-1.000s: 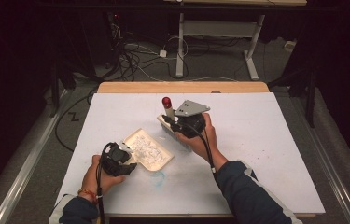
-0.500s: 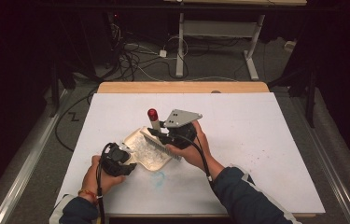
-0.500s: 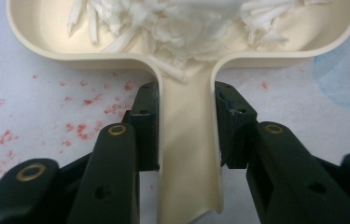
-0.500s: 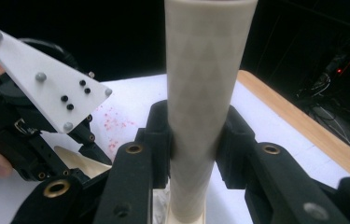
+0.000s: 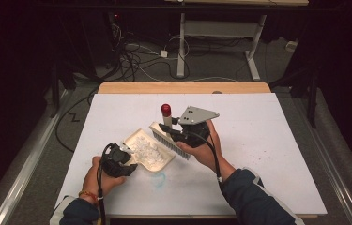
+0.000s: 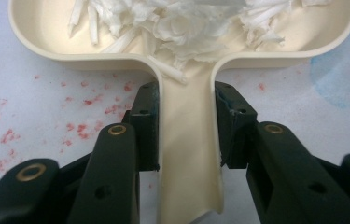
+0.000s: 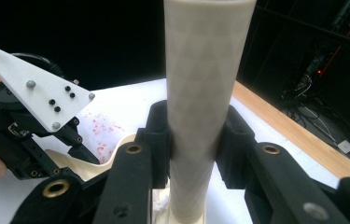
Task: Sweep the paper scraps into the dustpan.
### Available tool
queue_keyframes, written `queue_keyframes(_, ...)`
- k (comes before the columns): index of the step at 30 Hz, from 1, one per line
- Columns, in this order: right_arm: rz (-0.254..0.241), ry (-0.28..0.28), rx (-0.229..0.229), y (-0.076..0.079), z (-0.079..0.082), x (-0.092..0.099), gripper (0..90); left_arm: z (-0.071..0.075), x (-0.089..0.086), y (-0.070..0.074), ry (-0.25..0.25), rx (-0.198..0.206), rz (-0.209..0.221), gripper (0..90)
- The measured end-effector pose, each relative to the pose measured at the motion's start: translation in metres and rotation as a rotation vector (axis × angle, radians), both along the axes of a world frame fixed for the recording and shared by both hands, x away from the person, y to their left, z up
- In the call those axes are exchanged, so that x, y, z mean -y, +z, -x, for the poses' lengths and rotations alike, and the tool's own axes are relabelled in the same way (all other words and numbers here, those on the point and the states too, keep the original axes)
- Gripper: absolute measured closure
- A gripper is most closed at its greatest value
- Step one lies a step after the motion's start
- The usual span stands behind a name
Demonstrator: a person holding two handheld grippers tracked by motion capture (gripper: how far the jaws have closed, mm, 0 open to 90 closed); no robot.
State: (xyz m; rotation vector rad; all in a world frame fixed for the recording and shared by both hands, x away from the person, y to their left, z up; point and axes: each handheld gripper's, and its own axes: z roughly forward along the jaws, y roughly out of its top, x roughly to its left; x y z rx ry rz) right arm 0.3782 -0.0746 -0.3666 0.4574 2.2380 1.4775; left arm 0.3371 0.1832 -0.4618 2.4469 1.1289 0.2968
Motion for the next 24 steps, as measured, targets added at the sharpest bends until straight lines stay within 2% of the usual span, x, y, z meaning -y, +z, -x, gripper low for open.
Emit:
queue_keyframes(6,-0.060,0.027,-0.053,-0.005,0.007,0.010,70.5,0.003,0.005,-0.001,0.000,0.008,0.000,63.2)
queue_keyframes(11,-0.029,0.002,-0.057,-0.016,0.009,0.013,70.5,0.003,0.005,-0.002,-0.002,0.004,-0.002,63.2)
queue_keyframes(12,-0.052,-0.001,-0.061,-0.016,0.009,0.020,70.6,0.003,0.005,-0.003,0.001,0.003,0.002,63.2)
queue_keyframes(15,-0.084,-0.012,-0.050,-0.010,0.010,0.028,70.5,0.003,0.004,-0.003,-0.001,0.001,0.002,63.2)
queue_keyframes(16,-0.110,-0.029,-0.032,-0.003,0.011,0.038,70.5,0.003,0.004,-0.003,-0.001,0.001,0.001,63.3)
queue_keyframes(17,-0.110,-0.029,-0.032,-0.003,0.011,0.038,70.5,0.003,0.004,-0.003,-0.001,0.001,0.001,63.2)
queue_keyframes(19,-0.127,-0.057,-0.022,0.004,0.011,0.052,70.5,0.003,0.005,-0.003,0.000,0.001,-0.003,63.2)
queue_keyframes(22,-0.110,-0.081,-0.024,0.005,0.009,0.058,70.5,0.003,0.005,-0.003,0.001,0.002,-0.005,63.2)
queue_keyframes(23,-0.089,-0.096,-0.023,0.003,0.008,0.059,70.5,0.003,0.006,-0.003,0.001,0.002,-0.007,63.2)
queue_keyframes(24,-0.017,-0.122,-0.010,-0.004,0.007,0.059,70.5,0.004,0.006,-0.004,0.004,0.001,-0.007,63.2)
